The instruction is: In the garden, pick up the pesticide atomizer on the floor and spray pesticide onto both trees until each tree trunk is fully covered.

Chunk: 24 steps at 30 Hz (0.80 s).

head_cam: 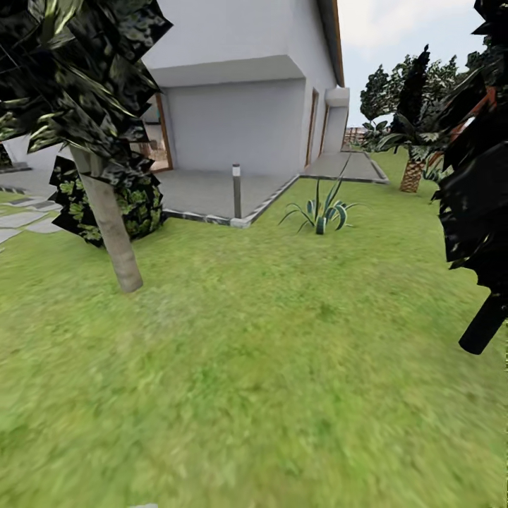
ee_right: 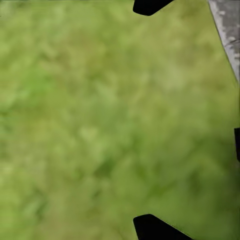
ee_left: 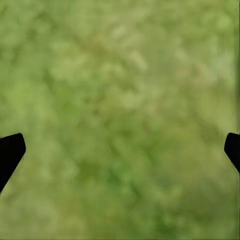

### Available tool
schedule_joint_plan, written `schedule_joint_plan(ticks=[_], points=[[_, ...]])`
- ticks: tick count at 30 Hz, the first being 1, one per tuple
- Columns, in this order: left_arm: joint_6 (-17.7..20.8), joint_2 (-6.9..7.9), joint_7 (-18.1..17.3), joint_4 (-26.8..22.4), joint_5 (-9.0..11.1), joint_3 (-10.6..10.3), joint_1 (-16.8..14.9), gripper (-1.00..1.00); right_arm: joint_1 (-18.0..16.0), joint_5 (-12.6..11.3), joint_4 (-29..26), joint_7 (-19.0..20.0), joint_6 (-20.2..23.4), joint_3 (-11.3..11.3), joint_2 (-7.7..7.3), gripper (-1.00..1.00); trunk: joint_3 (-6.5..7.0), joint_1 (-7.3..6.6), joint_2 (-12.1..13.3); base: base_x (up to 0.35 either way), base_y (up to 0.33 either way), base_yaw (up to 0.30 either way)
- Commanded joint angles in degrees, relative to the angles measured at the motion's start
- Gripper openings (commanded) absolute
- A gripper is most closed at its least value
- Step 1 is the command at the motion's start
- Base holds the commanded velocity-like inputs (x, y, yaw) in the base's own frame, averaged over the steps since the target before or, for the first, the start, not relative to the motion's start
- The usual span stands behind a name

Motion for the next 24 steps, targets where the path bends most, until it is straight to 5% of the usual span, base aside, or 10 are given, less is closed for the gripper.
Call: schedule_joint_plan(ticks=[1,24], points=[[-0.2,0.0,0.0,0.0,0.3,0.0,0.0,1.0,0.0,0.0,0.1,0.0,-0.2,-0.1,0.01,1.0,-0.05,0.03,0.0,0.34,0.08,-0.262],[-0.3,0.0,0.0,0.0,0.4,0.0,0.0,1.0,0.0,0.0,0.1,0.0,-0.2,-0.1,-0.01,1.0,-0.05,0.03,0.0,0.307,0.054,-0.262]])
